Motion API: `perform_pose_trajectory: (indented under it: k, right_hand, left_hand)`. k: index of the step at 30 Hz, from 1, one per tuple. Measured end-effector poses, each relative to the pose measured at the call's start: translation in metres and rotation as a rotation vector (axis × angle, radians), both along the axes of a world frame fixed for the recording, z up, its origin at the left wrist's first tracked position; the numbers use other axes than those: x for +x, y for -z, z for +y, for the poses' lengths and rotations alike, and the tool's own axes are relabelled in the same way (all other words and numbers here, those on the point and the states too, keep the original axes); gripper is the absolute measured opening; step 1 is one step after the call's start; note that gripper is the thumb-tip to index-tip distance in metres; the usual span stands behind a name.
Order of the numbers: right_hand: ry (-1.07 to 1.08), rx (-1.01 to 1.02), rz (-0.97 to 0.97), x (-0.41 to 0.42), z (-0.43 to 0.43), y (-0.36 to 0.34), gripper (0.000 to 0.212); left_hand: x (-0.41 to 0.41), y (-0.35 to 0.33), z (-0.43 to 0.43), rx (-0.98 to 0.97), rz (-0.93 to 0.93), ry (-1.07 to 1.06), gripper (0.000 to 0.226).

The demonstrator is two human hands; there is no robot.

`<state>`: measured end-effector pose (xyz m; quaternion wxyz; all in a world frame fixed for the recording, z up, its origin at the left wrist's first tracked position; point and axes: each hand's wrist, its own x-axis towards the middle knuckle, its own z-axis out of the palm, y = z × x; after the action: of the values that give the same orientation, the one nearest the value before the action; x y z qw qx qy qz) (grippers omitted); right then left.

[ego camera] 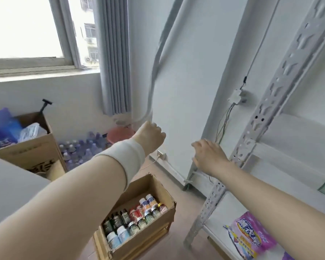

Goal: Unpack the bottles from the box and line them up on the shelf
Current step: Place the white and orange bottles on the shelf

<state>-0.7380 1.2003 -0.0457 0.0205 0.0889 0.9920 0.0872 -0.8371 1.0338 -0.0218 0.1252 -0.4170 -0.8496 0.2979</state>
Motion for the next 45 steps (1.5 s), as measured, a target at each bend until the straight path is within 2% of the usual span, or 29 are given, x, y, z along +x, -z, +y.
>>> perform_pose_trajectory:
  k: [9,16,22,27,30,33,36,41,45]
  right_hand:
    - [-0.178,-0.006,-0.263,-0.113,-0.02,0.152,0.044]
    - [-0.19,-0.199,-0.519,-0.196,-0.001,0.268,0.045]
    - [-0.129,-0.326,-0.692,-0.235,0.005,0.366,0.043]
    - [0.224,-0.595,-0.778,-0.245,-0.001,0.463,0.047]
    - [0.3,-0.65,-0.738,-0.246,-0.001,0.509,0.051]
    - [0.306,-0.658,-0.699,-0.246,-0.001,0.536,0.053]
    - [0.285,-0.648,-0.662,-0.245,-0.001,0.548,0.051]
    - [0.34,-0.715,-0.628,-0.245,0.001,0.557,0.054]
    - [0.347,-0.695,-0.652,-0.253,0.001,0.569,0.053]
  left_hand:
    - [-0.086,0.161,-0.026,-0.061,-0.297,-0.146,0.034]
    - [-0.145,0.293,-0.017,-0.116,-0.594,-0.334,0.032]
    - [-0.161,0.403,-0.015,0.073,-0.954,-0.642,0.033]
    - [-0.177,0.502,-0.009,0.398,-1.295,-1.064,0.043]
    - [-0.183,0.553,-0.001,0.581,-1.4,-1.251,0.044]
    - [-0.189,0.583,0.01,0.767,-1.445,-1.378,0.047]
    - [-0.19,0.597,0.02,0.869,-1.518,-1.464,0.052]
    - [-0.186,0.607,0.026,0.88,-1.53,-1.515,0.057]
    - [-0.191,0.61,0.026,0.846,-1.552,-1.528,0.057]
